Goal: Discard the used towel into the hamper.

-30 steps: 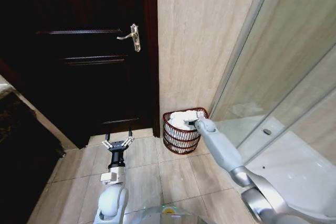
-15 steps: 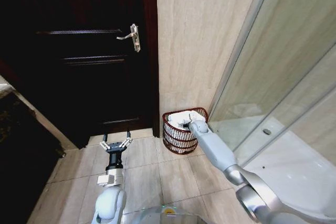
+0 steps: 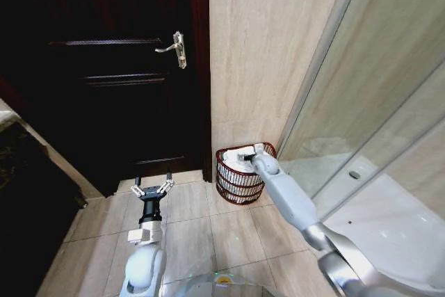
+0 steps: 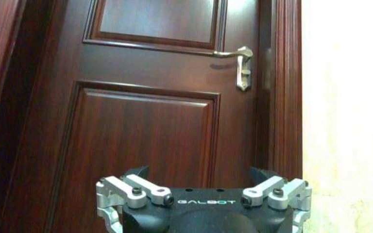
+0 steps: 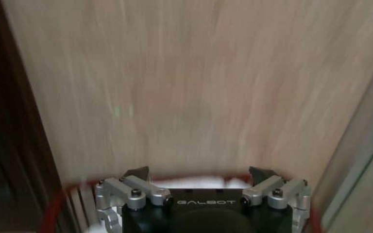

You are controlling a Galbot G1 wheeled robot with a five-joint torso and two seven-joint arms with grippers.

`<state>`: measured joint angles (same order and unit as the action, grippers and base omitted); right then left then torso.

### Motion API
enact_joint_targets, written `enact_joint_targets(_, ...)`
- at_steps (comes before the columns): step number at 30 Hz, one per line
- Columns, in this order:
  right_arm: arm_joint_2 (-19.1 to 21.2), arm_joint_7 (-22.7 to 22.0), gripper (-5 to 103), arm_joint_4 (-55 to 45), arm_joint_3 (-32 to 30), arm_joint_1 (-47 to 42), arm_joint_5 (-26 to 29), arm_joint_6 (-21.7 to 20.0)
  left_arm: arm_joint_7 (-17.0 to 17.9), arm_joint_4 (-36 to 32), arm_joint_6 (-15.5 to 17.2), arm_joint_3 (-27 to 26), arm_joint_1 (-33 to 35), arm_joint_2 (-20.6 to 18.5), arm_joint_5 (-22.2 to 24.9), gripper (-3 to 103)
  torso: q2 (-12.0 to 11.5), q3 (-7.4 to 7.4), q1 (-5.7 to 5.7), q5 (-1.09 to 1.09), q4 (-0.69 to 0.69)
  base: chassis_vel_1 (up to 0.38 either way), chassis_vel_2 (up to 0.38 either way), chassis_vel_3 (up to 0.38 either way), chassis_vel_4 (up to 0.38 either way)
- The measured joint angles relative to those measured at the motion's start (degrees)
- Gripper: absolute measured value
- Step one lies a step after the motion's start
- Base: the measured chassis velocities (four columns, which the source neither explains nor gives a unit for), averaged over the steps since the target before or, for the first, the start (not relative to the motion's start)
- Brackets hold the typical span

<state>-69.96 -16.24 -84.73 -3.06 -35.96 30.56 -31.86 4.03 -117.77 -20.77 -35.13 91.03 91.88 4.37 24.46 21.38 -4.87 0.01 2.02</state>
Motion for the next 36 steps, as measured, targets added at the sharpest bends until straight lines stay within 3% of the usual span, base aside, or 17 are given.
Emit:
enact_joint_targets(1,0.0,0.0,100,0.0,0.0,0.0,0.0,0.0,0.0,0.0,0.0,0.0,0.0,0.0,0.0,100,0.0,0.0,0.0,0.0,0.0,0.0,0.0,0.0,0.0)
enact_joint_targets(4,4.65,1.53,100,-13.27,-4.26,-10.47,-5.43,10.01,0.1,1.38,1.26,0.76,-1.5,0.13,0.03,100,0.0,0.0,0.0,0.02,0.0,0.0,0.0,0.0,0.0)
enact_joint_targets(8,6.33,2.82,100,-19.97,-7.87,-17.79,-9.29,13.15,0.06,1.92,2.46,1.43,-1.95,0.17,0.07,100,0.0,0.0,0.0,0.01,0.0,0.0,0.0,0.0,0.0)
enact_joint_targets(13,6.25,5.52,100,-30.7,-18.68,-33.39,-14.82,18.53,-0.28,2.3,7.43,2.28,-2.89,0.13,0.06,100,0.0,-0.01,0.01,0.0,-0.01,0.0,0.0,0.0,0.0)
enact_joint_targets(17,5.06,4.2,100,-33.13,-21.07,-37.76,-16.9,20.22,-0.02,2.58,8.69,2.43,-3.86,0.2,-0.2,100,0.0,-0.01,0.01,0.04,-0.03,0.0,0.0,0.0,0.0)
enact_joint_targets(20,2.3,0.92,100,-38.16,-23.26,-43.55,-19.2,21.2,1.04,2.5,11.39,2.77,-5.28,0.23,-0.05,100,0.01,-0.01,0.01,0.0,0.01,0.0,0.0,0.0,0.0)
enact_joint_targets(30,0.15,-0.42,100,-42.31,-23.56,-44.24,-18.4,21.27,2.87,1.32,13.47,2.37,-5.15,0.26,-1.02,100,0.0,0.0,0.01,-0.01,0.02,0.028,0.026,0.029,0.032)
enact_joint_targets(36,-1.74,-0.66,100,-42.89,-23.19,-44.48,-19.85,22.59,5.56,0.62,13.42,0.92,-3.27,0.07,-4.16,100,0.32,0.19,-0.11,-0.01,0.06,0.071,0.078,0.078,0.073)
